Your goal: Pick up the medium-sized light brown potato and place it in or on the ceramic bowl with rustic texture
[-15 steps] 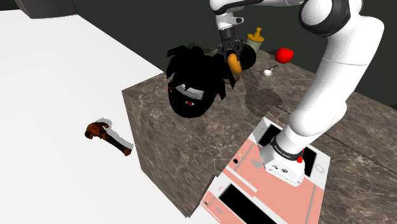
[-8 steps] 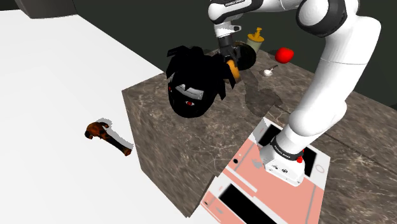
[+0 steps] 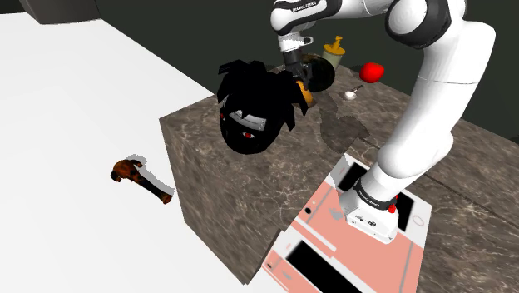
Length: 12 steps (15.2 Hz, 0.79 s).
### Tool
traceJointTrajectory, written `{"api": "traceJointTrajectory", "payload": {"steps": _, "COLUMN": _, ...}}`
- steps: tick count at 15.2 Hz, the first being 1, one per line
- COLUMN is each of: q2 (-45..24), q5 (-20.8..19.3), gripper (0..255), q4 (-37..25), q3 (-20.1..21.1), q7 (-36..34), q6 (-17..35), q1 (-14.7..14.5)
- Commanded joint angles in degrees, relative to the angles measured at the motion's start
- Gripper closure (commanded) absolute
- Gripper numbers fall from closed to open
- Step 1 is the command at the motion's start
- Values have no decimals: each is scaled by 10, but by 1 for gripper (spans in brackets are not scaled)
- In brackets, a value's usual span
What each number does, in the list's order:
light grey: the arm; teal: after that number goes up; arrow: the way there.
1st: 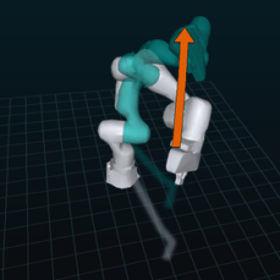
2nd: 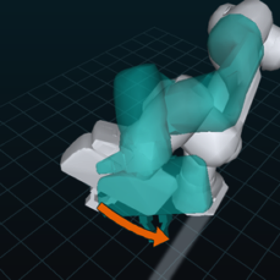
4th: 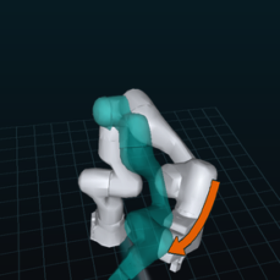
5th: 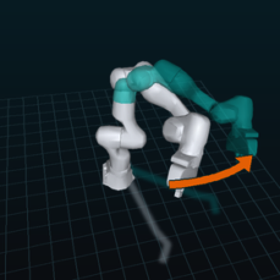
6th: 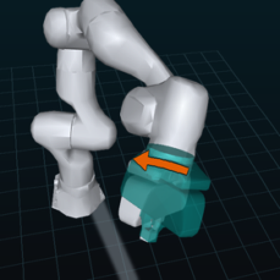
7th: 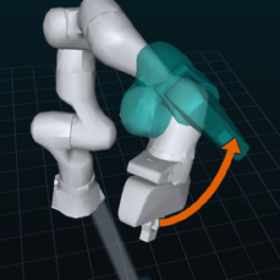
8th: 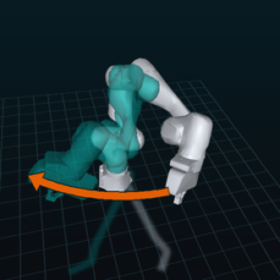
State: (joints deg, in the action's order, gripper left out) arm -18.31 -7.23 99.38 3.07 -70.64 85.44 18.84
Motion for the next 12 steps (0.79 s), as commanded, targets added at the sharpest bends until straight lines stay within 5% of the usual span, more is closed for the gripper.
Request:
{"api": "traceJointTrajectory", "payload": {"steps": 1, "q2": -3, "q5": -2, "gripper": 255, "q4": 6, "q3": -3, "q7": 0, "q6": 3, "q1": 3}}
{"api": "traceJointTrajectory", "payload": {"steps": 3, "q2": -3, "q5": -3, "gripper": 255, "q4": 5, "q3": -3, "q7": 0, "q6": 3, "q1": 3}}
{"api": "traceJointTrajectory", "payload": {"steps": 4, "q2": 0, "q5": -2, "gripper": 0, "q4": 8, "q3": -3, "q7": 0, "q6": 3, "q1": 3}}
{"api": "traceJointTrajectory", "payload": {"steps": 9, "q2": -3, "q5": -3, "gripper": 0, "q4": 5, "q3": -3, "q7": 0, "q6": 3, "q1": 3}}
{"api": "traceJointTrajectory", "payload": {"steps": 12, "q2": -28, "q5": -2, "gripper": 0, "q4": -81, "q3": -1, "q7": 2, "q6": -58, "q1": -2}}
